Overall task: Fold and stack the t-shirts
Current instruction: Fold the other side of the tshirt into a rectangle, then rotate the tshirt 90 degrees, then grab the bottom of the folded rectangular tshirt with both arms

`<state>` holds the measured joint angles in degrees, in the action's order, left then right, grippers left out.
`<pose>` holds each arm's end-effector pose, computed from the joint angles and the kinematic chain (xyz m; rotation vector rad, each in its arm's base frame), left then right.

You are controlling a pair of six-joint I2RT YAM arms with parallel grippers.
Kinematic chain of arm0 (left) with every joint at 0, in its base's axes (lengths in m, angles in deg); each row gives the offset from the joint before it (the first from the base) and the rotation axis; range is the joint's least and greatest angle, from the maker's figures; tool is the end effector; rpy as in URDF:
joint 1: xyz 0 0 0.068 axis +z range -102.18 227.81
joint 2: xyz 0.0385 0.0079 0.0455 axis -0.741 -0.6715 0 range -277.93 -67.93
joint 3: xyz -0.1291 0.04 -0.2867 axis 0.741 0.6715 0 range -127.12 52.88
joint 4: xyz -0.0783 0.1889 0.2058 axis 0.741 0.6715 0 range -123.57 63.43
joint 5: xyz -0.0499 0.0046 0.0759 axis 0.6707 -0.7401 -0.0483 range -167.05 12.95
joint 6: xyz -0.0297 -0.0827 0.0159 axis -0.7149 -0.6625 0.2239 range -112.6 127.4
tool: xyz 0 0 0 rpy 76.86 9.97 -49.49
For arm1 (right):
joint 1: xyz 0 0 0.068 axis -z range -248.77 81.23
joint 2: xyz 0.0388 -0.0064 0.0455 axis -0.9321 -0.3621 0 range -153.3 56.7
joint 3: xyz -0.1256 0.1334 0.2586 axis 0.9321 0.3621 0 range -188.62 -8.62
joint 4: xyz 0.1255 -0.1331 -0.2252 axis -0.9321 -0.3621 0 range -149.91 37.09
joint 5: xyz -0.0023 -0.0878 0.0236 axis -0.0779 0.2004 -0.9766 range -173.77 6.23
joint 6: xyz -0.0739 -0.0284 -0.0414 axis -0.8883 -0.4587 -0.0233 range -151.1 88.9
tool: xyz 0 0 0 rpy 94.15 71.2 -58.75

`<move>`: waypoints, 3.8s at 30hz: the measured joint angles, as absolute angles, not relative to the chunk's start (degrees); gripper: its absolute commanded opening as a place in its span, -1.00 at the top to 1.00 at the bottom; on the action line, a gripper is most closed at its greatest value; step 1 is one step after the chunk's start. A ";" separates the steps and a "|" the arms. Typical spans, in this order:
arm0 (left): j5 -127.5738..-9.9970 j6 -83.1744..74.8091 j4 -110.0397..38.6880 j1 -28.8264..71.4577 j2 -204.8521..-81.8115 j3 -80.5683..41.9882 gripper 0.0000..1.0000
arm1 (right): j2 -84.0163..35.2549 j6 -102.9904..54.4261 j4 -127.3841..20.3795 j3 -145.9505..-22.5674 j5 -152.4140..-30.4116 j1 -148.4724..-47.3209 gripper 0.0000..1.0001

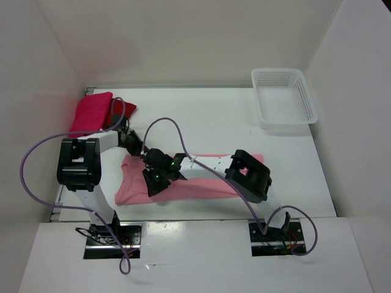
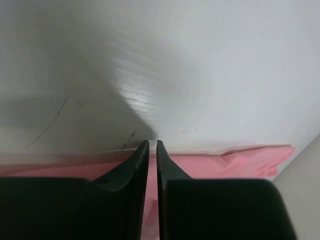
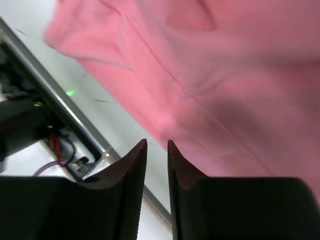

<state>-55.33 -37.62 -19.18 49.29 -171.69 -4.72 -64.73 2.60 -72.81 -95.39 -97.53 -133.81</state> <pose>0.4010 -0.0191 0.1281 -0.9430 2.5417 -0.7461 0.2065 0.4882 0.1468 -0.8539 2.6470 0.8923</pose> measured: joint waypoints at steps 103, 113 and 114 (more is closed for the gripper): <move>-55.14 -47.19 -22.44 16.88 -148.52 19.56 0.21 | -0.58 36.58 -72.96 -30.65 -90.58 -107.40 -0.09; -54.06 -47.54 -25.10 16.88 -151.95 19.56 0.94 | -4.90 38.14 -70.77 -29.14 -90.45 -107.40 0.73; -54.00 -47.50 -25.10 16.88 -151.91 19.56 0.97 | -4.95 38.24 -70.40 -28.98 -90.45 -107.40 0.80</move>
